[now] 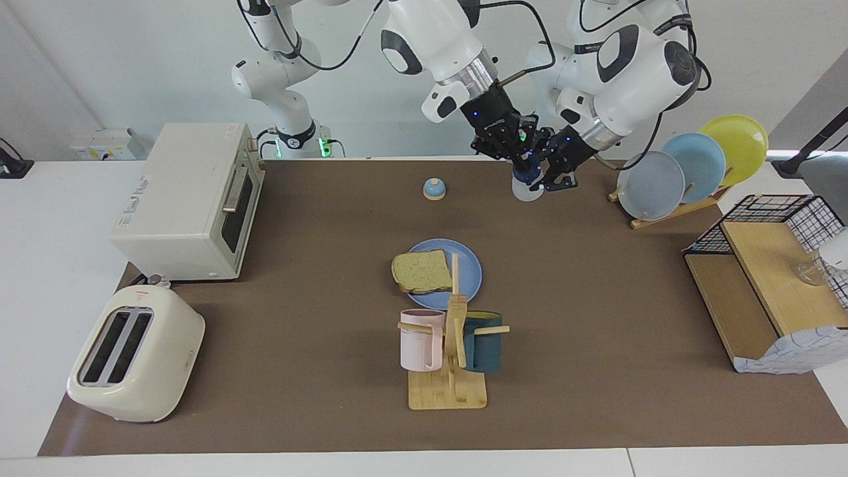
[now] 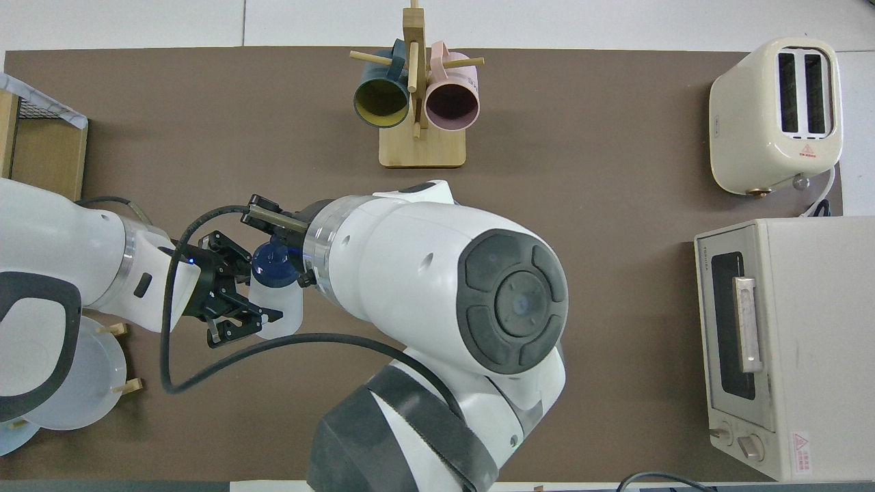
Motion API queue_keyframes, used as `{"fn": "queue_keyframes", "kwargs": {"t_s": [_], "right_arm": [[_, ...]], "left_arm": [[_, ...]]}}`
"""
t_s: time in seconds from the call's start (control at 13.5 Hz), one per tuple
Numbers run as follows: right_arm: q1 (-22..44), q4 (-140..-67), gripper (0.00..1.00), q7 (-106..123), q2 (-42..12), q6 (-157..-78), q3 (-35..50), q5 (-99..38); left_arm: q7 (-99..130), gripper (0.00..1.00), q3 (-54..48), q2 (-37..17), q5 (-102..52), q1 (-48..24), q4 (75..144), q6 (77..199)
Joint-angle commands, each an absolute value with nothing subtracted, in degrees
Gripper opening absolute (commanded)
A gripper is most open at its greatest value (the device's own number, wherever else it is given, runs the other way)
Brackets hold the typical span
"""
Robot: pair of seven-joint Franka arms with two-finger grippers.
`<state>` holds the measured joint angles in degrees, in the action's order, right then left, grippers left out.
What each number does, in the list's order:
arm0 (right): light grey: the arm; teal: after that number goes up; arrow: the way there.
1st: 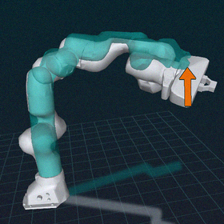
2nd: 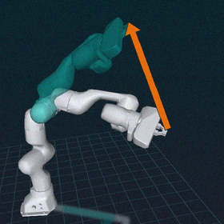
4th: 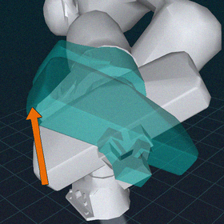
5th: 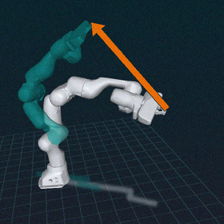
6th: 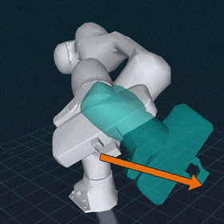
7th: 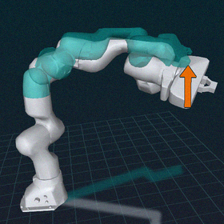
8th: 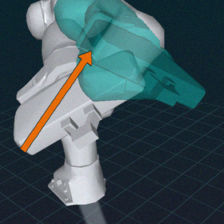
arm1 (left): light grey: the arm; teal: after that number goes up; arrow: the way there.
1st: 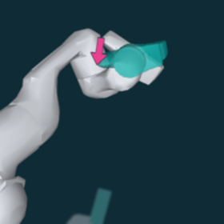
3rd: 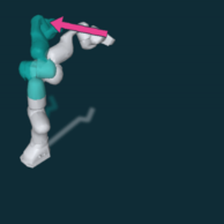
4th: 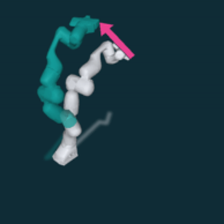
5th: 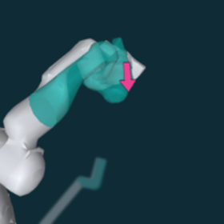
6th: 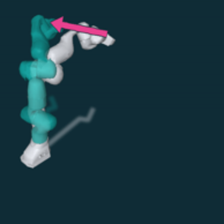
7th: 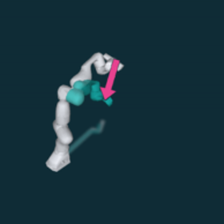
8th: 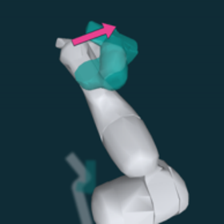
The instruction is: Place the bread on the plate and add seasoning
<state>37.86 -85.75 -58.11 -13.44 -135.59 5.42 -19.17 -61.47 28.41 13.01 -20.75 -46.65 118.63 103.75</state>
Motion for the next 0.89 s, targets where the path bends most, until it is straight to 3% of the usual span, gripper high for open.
{"fn": "queue_keyframes", "kwargs": {"t_s": [0.0, 0.3, 0.59, 0.67, 0.74, 0.82], "right_arm": [[36.9, -89.6, 0.09, -58.9, -10.4, -144.2, 5.2, -20.6], [36.9, -91.3, 0.21, -59.1, -9.2, -145.3, 5.2, -20.9], [36.8, -93.5, 0.22, -58.7, -7.7, -146.8, 5.2, -20.9], [36.7, -93.8, 0.43, -58.2, -7.6, -146.3, 5.2, -20.9], [36.7, -93.9, 0.99, -58.0, -7.5, -144.9, 5.1, -20.8], [35.7, -93.7, 1.0, -56.7, -6.9, -140.8, 4.8, -20.5]], "left_arm": [[-61.8, 0.0, 28.9, 14.4, -20.2, -47.5, 121.6, 102.7], [-61.8, 0.0, 29.0, 14.9, -20.2, -47.5, 121.9, 102.7], [-61.8, 0.0, 29.0, 14.9, -20.2, -47.5, 122.0, 102.6], [-61.8, 0.0, 29.0, 14.9, -20.2, -47.5, 122.0, 102.6], [-61.8, 0.0, 29.0, 14.8, -20.2, -47.5, 121.9, 102.7], [-61.4, 0.0, 29.0, 14.7, -20.2, -47.5, 121.8, 102.7]]}}
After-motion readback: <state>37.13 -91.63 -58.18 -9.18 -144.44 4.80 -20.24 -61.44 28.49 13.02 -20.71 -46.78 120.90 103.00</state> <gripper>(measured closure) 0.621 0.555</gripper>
